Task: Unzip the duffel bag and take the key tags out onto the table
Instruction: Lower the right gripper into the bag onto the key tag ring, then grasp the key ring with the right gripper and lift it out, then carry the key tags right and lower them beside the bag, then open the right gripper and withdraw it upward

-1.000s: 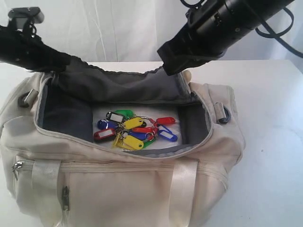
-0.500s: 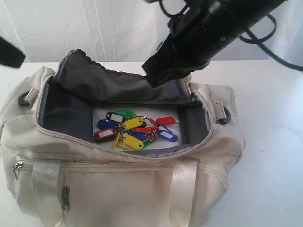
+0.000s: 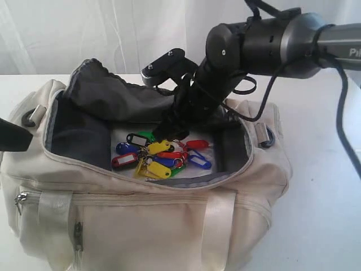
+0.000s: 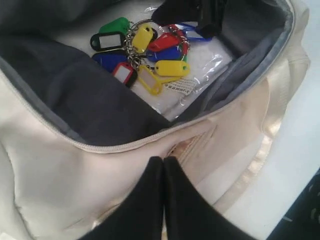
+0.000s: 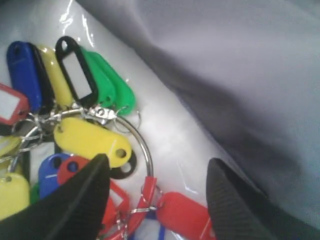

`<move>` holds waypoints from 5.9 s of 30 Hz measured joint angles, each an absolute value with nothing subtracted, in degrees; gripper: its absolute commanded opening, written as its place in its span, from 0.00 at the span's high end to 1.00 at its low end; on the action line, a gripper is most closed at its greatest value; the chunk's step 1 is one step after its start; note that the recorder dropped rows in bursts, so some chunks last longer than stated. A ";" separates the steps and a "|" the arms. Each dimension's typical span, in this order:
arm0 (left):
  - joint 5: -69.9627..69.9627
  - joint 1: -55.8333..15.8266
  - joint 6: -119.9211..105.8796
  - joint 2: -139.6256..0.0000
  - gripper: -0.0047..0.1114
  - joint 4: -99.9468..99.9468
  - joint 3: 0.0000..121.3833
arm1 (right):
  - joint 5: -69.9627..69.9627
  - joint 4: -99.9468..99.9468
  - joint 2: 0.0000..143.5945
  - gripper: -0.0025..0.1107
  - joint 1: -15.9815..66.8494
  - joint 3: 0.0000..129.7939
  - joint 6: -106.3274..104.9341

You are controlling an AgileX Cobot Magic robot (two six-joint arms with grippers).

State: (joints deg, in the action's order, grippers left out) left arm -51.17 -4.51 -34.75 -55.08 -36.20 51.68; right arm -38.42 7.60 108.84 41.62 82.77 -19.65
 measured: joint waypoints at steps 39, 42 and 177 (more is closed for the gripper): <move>-51.38 -4.51 -35.71 -55.08 0.96 -39.80 51.68 | -44.40 0.56 93.08 0.98 41.85 82.85 -14.54; -51.38 -4.51 -35.70 -55.08 0.96 -39.80 51.68 | -44.40 0.56 89.77 0.98 41.85 82.85 -14.54; -49.48 -4.51 -37.28 -55.08 0.96 -41.56 51.68 | -43.21 4.20 63.50 0.98 6.36 58.32 -7.57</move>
State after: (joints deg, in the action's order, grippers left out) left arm -49.48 -4.51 -37.28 -55.08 -41.56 51.68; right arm -43.21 4.20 63.50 6.36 58.32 -7.57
